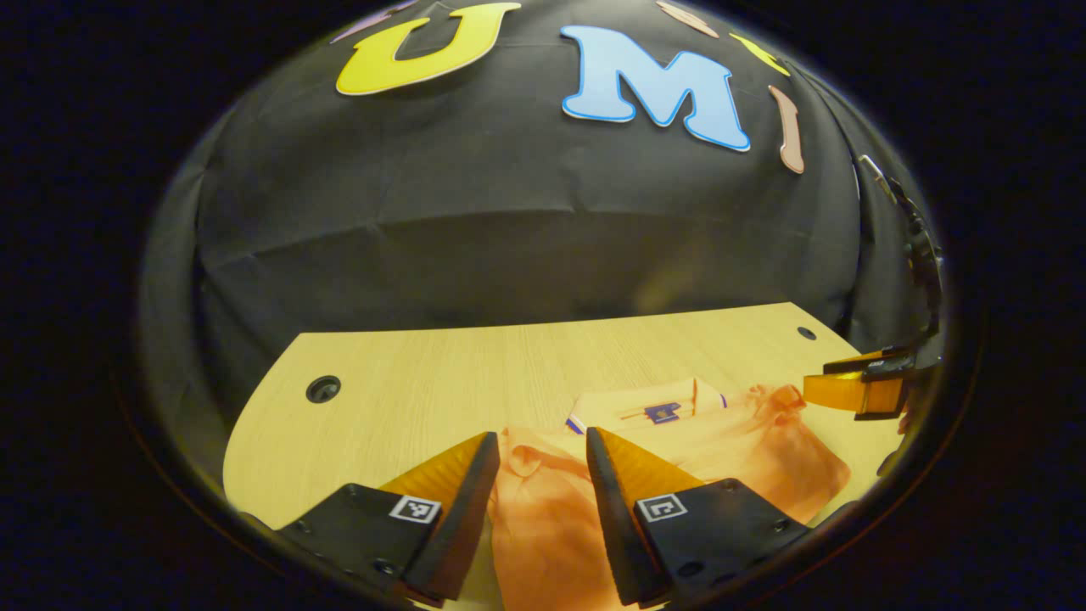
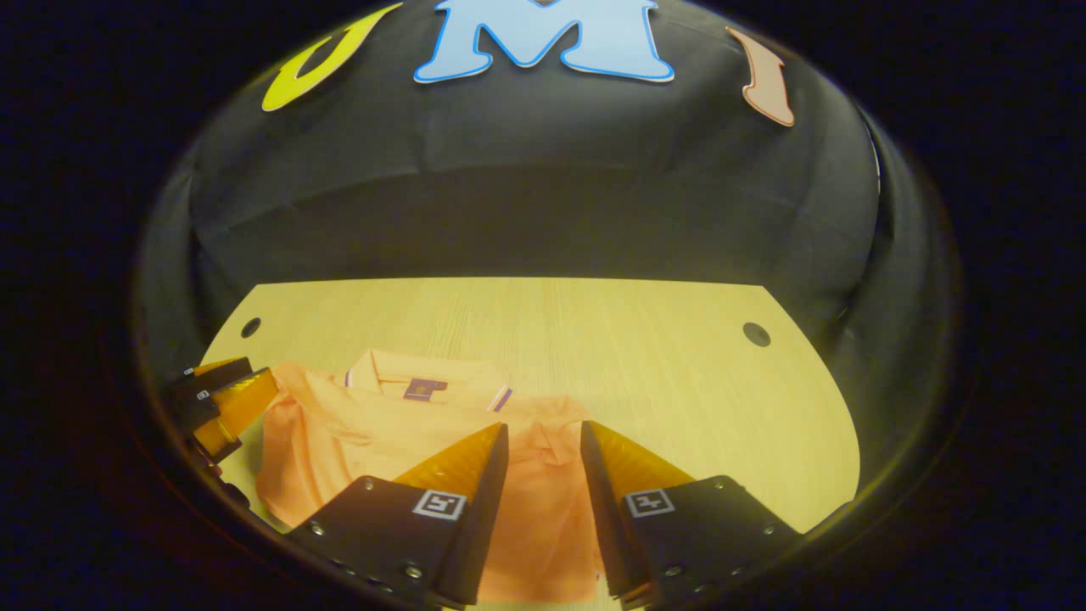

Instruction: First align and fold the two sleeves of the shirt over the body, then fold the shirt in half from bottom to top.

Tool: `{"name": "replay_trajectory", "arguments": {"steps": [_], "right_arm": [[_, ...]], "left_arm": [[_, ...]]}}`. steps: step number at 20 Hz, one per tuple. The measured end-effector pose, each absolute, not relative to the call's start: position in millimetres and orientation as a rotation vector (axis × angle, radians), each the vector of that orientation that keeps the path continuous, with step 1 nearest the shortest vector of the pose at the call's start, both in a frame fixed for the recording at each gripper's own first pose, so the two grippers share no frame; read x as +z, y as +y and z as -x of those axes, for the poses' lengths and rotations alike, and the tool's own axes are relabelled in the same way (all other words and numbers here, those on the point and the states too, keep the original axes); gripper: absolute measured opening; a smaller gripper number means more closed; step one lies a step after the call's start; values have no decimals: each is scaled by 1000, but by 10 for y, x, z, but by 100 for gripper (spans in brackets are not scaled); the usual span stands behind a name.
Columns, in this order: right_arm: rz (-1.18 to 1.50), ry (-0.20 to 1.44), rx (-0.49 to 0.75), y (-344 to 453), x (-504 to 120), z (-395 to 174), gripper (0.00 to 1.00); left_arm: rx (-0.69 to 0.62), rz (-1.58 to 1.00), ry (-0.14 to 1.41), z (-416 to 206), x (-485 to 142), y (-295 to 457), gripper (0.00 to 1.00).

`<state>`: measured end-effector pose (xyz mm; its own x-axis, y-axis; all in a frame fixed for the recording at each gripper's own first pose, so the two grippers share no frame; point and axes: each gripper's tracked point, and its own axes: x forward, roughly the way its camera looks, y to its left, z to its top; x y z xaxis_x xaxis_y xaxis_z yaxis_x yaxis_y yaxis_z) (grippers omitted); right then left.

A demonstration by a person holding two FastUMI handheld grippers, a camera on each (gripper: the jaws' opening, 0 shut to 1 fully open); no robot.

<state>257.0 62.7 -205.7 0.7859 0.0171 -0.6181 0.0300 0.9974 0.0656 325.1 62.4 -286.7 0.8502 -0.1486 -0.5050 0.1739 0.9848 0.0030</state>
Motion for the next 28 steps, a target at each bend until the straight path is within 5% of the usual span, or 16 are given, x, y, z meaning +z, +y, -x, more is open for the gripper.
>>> {"name": "replay_trajectory", "arguments": {"steps": [1,7,10,28], "right_arm": [[-72,651,-6,614,-1999,-2519,64],[-81,551,-11,457,-1586,-2217,92],[-90,495,-16,406,-1331,-2038,92],[-48,155,96,187,7,-701,92]], "left_arm": [[-168,-48,520,-3207,-2807,614,69],[-153,-29,432,-2926,-2296,516,83],[-130,-42,374,-2737,-2000,537,94],[-58,10,133,-1274,-727,71,94]]}}
